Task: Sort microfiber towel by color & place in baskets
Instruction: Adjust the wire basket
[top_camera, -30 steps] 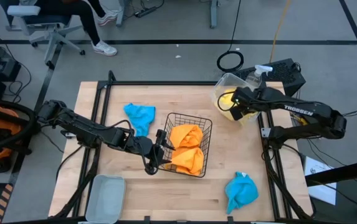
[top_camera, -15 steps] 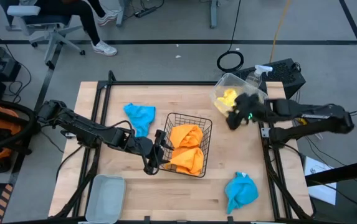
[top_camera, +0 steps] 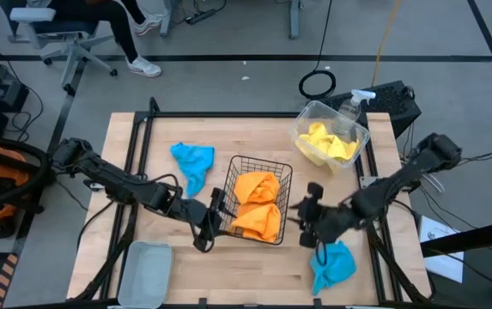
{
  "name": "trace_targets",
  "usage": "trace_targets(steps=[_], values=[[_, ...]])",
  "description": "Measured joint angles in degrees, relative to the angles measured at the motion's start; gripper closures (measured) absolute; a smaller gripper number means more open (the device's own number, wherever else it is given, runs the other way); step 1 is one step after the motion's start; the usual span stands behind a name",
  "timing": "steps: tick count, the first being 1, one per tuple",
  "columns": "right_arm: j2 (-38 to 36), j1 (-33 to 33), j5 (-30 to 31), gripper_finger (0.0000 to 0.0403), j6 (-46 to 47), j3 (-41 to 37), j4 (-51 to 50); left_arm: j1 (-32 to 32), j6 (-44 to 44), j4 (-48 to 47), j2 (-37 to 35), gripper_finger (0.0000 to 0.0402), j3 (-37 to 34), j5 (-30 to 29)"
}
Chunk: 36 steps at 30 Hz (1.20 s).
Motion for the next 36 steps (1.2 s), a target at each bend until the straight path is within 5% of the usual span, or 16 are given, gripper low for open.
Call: trace_targets(steps=[9, 19, 36], values=[[9.33, 3.67, 1.02, 0.0323, 8.01, 0.00, 0.26, -9.30, -5.24, -5.81, -0.37, 0.0151, 0.00, -10.92], [11.96, 3.43, 7.33, 0.0397, 8.24, 0.00, 0.37, -12.74, -14.42, -14.11, -0.37, 0.0151, 0.00, -15.35], [11.98, -2.29, 10.21, 0.0402, 5.29, 0.00, -0.84, -6.82, -13.06, -13.70, -0.26, 0.0151, -1.05, -18.53]])
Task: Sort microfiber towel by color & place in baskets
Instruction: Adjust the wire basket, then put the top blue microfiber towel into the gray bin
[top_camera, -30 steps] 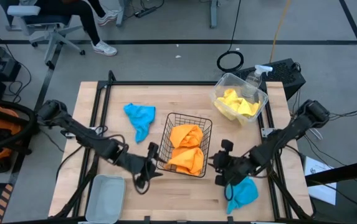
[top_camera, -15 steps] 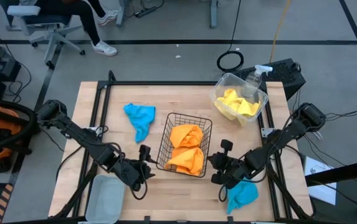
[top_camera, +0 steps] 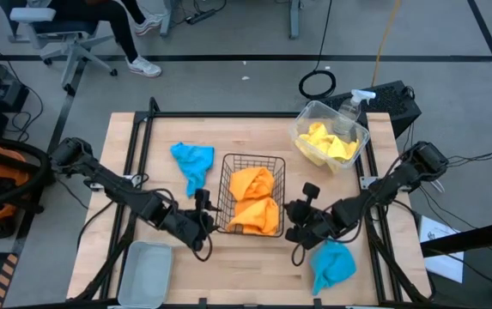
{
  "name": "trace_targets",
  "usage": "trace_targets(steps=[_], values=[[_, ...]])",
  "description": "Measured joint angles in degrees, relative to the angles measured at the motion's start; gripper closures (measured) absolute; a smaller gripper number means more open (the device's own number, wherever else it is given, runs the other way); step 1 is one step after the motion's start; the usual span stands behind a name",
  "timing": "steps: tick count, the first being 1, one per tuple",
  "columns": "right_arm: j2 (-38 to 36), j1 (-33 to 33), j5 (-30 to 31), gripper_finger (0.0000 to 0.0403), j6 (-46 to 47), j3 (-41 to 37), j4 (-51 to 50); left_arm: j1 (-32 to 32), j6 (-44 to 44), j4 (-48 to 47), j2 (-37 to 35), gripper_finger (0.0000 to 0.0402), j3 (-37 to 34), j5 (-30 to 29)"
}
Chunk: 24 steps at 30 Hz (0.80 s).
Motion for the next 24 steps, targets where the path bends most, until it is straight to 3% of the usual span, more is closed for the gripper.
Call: trace_targets(steps=[11, 20, 24], values=[[0.00, -0.68, -1.61, 0.0402, -1.09, 0.00, -1.96, -0.17, 2.34, 2.50, -0.54, 0.0151, -1.61, -1.13], [-0.15, 2.96, -1.36, 0.0402, 4.26, 0.00, -3.82, -0.09, 6.27, -0.41, -5.19, 0.0151, -1.72, -9.39], [-0.15, 4.36, -1.29, 0.0402, 6.96, 0.00, -4.86, -0.17, 7.58, -0.62, -7.99, 0.0151, -1.55, -9.61]])
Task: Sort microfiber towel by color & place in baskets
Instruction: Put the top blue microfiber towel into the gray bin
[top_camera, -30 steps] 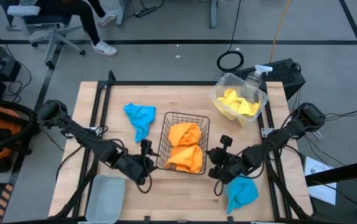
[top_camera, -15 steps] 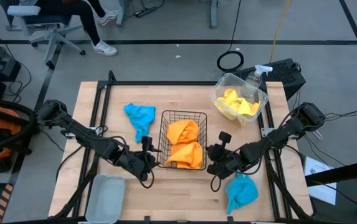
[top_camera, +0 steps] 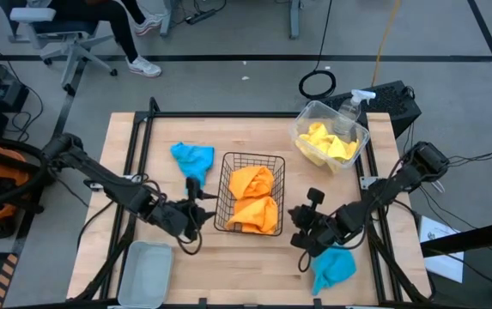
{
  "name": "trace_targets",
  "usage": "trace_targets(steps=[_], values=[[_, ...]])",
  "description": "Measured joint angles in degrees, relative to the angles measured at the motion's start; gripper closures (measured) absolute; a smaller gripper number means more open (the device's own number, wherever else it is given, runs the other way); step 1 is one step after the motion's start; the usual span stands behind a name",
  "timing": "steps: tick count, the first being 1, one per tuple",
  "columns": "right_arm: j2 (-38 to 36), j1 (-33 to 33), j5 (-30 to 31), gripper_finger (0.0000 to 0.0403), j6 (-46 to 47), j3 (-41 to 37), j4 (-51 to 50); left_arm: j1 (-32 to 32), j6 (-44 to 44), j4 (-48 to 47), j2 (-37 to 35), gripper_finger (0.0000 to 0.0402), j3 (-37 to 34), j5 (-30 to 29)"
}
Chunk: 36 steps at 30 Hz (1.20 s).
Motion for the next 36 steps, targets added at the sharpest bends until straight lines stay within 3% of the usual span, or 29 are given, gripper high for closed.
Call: trace_targets(steps=[8, 16, 21, 25, 30, 36], values=[[-0.02, 3.19, -0.35, 0.0401, 0.58, 0.00, -0.11, 4.35, 1.49, -14.97, -9.26, 0.0151, 0.06, -0.39], [-0.02, 6.23, 0.47, 0.0401, 1.96, 0.00, 1.26, 23.34, 1.54, -22.27, -12.78, 0.0151, -0.30, 10.47], [-0.07, 6.76, 0.00, 0.0401, 0.42, 0.00, 1.37, 38.55, 4.81, -25.51, -9.73, 0.0151, -1.58, 19.69], [-0.07, 6.73, -0.23, 0.0401, -1.52, 0.00, 1.47, 47.27, 10.80, -25.10, -6.40, 0.0151, -3.54, 29.36], [-0.07, 6.73, -0.35, 0.0401, -4.27, 0.00, 1.47, 53.38, 15.53, -24.43, -0.76, 0.0151, -5.85, 33.14], [-0.07, 6.73, -0.41, 0.0401, -4.94, 0.00, 1.47, 55.44, 15.50, -21.92, 6.09, 0.0151, -5.95, 33.88]])
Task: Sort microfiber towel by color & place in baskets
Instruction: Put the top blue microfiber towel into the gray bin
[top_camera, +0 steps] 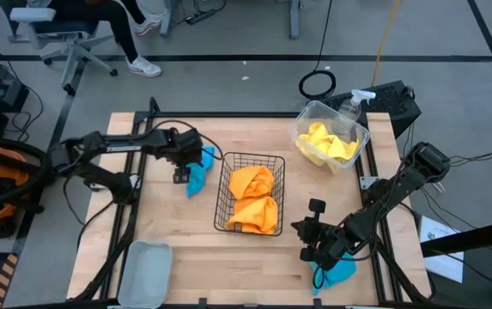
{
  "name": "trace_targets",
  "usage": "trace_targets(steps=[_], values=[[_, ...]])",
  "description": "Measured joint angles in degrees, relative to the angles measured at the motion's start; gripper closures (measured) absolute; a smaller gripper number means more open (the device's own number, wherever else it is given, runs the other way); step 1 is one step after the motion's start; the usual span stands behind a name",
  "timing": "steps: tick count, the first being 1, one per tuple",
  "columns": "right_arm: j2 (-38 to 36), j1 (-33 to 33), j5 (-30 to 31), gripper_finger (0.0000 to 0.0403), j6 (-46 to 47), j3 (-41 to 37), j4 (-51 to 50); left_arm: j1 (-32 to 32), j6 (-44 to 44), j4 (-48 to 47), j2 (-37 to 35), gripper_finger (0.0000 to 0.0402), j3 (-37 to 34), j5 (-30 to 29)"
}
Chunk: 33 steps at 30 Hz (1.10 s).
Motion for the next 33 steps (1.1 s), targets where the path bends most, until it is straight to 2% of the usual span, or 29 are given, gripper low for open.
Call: trace_targets(steps=[3, 10, 13, 18, 20, 21, 26, 30, 33], values=[[0.00, 0.00, 0.13, 0.0401, 0.11, 0.00, 0.00, 0.12, -0.09, 3.04, 2.72, 0.0151, 0.02, 1.95], [0.00, 0.00, -0.07, 0.0401, 0.91, 0.00, 0.02, 0.11, -0.57, 5.91, 9.28, 0.0161, 0.09, 1.06], [0.00, 0.00, 0.14, 0.0401, 0.84, 0.00, 0.02, 0.02, -0.96, 5.98, 11.58, 0.0202, 0.39, 1.08], [0.00, 0.00, 0.17, 0.0401, 0.93, 0.00, 0.06, -0.33, -7.29, 6.58, 12.80, 0.0326, 0.62, 0.80], [0.00, 0.00, 0.16, 0.0401, 0.93, 0.00, 0.36, -0.65, -11.83, 6.38, 11.22, 0.0376, 0.61, 0.71], [0.00, -0.01, 0.19, 0.0401, 0.94, 0.00, 0.92, -0.86, -13.83, 6.14, 10.26, 0.0386, 0.38, 0.61], [0.00, -0.02, 1.16, 0.0401, -0.47, 1.89, 1.39, -2.55, -18.57, 6.12, 0.65, 0.0382, 0.31, 0.58], [0.00, -0.02, 6.59, 0.0401, -3.72, 3.91, 3.97, -4.02, -21.87, 6.07, -9.91, 0.0391, 0.29, 0.40], [0.01, -0.09, 12.66, 0.0401, -10.17, 4.09, 13.31, -5.23, -23.16, 6.09, -18.40, 0.0392, 0.31, 0.34]])
